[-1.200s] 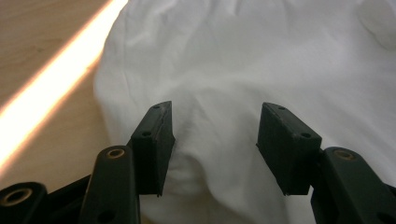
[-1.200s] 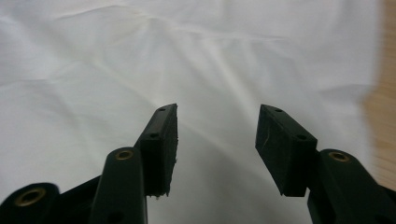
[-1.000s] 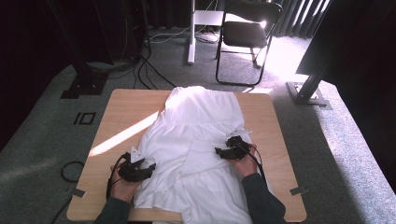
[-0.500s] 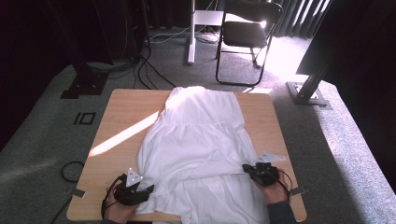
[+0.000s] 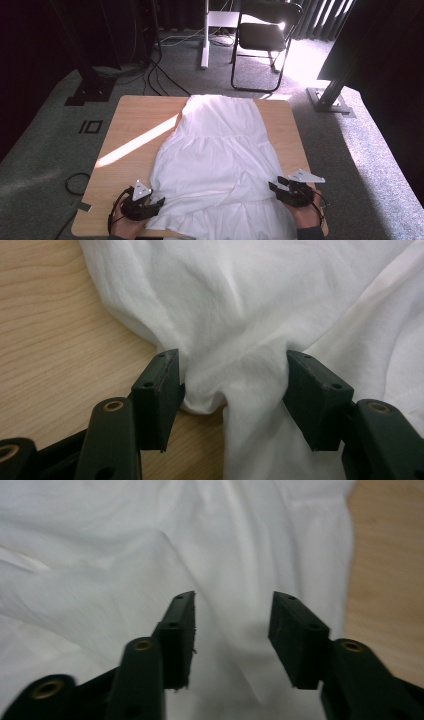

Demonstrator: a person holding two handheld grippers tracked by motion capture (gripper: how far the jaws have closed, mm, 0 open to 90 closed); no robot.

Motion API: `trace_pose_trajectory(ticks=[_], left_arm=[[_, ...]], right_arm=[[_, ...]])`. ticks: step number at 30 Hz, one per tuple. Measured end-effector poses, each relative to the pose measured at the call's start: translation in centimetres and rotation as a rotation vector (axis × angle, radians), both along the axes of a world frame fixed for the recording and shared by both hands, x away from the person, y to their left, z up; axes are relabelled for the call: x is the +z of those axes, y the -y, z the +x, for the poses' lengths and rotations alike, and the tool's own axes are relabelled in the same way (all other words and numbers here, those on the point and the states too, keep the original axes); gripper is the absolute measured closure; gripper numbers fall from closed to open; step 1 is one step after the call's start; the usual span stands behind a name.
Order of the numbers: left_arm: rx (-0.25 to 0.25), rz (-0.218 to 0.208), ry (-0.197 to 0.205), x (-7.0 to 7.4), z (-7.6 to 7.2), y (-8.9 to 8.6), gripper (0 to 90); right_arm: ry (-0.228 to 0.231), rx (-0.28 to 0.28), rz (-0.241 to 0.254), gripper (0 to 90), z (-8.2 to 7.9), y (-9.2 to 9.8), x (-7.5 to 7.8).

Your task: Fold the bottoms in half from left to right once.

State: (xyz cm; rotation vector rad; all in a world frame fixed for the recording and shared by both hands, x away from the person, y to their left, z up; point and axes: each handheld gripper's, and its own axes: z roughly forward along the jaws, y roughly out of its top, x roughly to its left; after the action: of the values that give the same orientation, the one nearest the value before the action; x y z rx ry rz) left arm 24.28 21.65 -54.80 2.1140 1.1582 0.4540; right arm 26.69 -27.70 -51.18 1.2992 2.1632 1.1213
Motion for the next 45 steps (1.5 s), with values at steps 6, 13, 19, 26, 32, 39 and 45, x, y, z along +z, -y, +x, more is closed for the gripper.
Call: trace_pose_trajectory(ticks=[6, 13, 19, 26, 32, 39, 45], left_arm=[[-0.015, 0.007, 0.004, -0.2, 0.3, 0.5, 41.7], [-0.028, 0.016, 0.002, -0.4, 0.3, 0.8, 41.7], [-0.039, 0.031, 0.005, -0.4, 0.1, 1.3, 41.9], [-0.037, 0.048, 0.014, -0.4, 0.8, 2.5, 43.1], [-0.003, 0.057, 0.023, -0.3, 3.6, 3.0, 44.4], [0.068, 0.127, 0.066, 0.0, 8.6, 3.4, 44.5], [0.043, 0.108, 0.027, 0.8, 9.6, 2.5, 76.6]], right_arm=[[-0.097, 0.101, -0.004, 37.2, 3.8, -4.2, -1.7], [-0.134, 0.198, -0.005, 87.8, 2.1, -3.5, -2.1], [-0.091, 0.092, -0.021, 88.3, -2.7, 1.7, -0.1], [-0.202, 0.072, -0.005, 88.2, -2.9, 3.2, -4.4], [-0.147, 0.036, -0.047, 88.4, -0.5, 2.0, -4.4], [-0.095, -0.001, -0.067, 88.3, 3.3, 0.8, -4.5], [-0.077, -0.016, -0.055, 87.8, 4.6, 1.1, -3.9]])
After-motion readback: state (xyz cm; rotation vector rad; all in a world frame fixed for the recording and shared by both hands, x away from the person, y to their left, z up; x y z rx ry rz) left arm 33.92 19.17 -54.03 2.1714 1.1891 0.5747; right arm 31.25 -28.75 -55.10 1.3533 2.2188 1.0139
